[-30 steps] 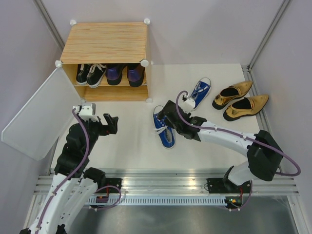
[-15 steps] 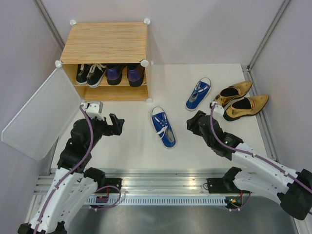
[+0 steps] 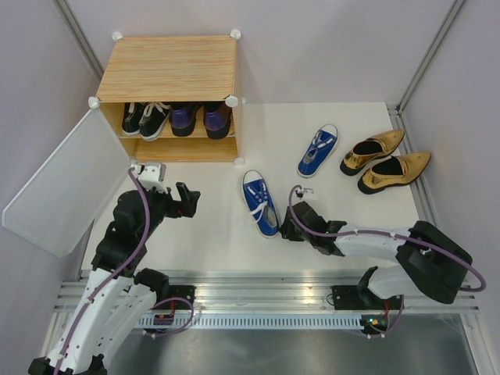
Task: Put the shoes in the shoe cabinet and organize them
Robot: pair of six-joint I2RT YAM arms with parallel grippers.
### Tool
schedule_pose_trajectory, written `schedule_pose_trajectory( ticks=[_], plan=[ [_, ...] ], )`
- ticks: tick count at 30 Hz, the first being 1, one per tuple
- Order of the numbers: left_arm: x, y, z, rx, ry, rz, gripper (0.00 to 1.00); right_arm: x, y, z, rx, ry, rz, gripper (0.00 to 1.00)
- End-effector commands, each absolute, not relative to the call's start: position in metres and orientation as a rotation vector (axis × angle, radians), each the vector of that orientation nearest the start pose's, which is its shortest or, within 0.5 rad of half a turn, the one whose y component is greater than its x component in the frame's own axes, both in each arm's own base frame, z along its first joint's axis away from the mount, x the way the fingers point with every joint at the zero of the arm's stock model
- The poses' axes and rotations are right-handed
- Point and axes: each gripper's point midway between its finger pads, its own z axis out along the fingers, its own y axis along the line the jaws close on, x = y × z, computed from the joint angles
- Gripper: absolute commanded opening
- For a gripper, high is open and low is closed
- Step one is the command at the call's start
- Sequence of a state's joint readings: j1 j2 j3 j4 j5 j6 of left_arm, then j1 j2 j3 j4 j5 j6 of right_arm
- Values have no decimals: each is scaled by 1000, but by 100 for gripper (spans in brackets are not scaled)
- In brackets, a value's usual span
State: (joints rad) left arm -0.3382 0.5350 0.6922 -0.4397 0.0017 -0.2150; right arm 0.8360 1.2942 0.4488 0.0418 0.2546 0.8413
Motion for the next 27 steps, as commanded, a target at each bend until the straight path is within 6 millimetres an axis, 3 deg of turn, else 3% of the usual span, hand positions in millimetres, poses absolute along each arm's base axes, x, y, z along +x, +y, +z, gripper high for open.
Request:
schedule_pose_trajectory(
  ticks=[1, 3, 4, 5, 8, 12, 13, 15, 16, 17, 22, 24, 26, 27],
  plan=[
    [239, -94, 250, 151, 1820, -374, 100, 224, 291, 54, 24, 2322, 741, 39],
    [238, -94, 250, 153, 1819, -373, 100, 219, 314, 51, -43, 2339, 773, 38],
    [238, -93, 250, 152, 1818, -372, 100, 215, 334, 65, -106, 2295, 829, 38],
    [238, -93, 250, 150, 1819, -370, 100, 212, 341, 74, -134, 2269, 860, 38],
    [238, -93, 249, 151, 1821, -370, 100, 213, 340, 93, -149, 2211, 879, 38],
    [239, -94, 248, 153, 1827, -372, 100, 221, 308, 93, -118, 2195, 767, 39],
    [240, -94, 246, 156, 1833, -373, 100, 222, 294, 85, -95, 2220, 730, 39],
    [240, -97, 243, 165, 1847, -381, 100, 224, 280, 94, -67, 2191, 732, 40],
    [240, -99, 243, 175, 1854, -392, 100, 225, 265, 86, -47, 2208, 689, 42],
    [240, -105, 238, 199, 1877, -418, 100, 226, 259, 98, -35, 2178, 702, 45],
    [246, -129, 225, 279, 2010, -495, 100, 230, 213, 110, 4, 2147, 572, 60],
    [251, -133, 215, 306, 2073, -449, 100, 229, 201, 120, 18, 2112, 562, 63],
    [252, -133, 217, 315, 2123, -391, 100, 229, 189, 125, 35, 2089, 545, 66],
    [253, -147, 221, 360, 2149, -399, 100, 228, 183, 121, 44, 2091, 533, 66]
  ],
)
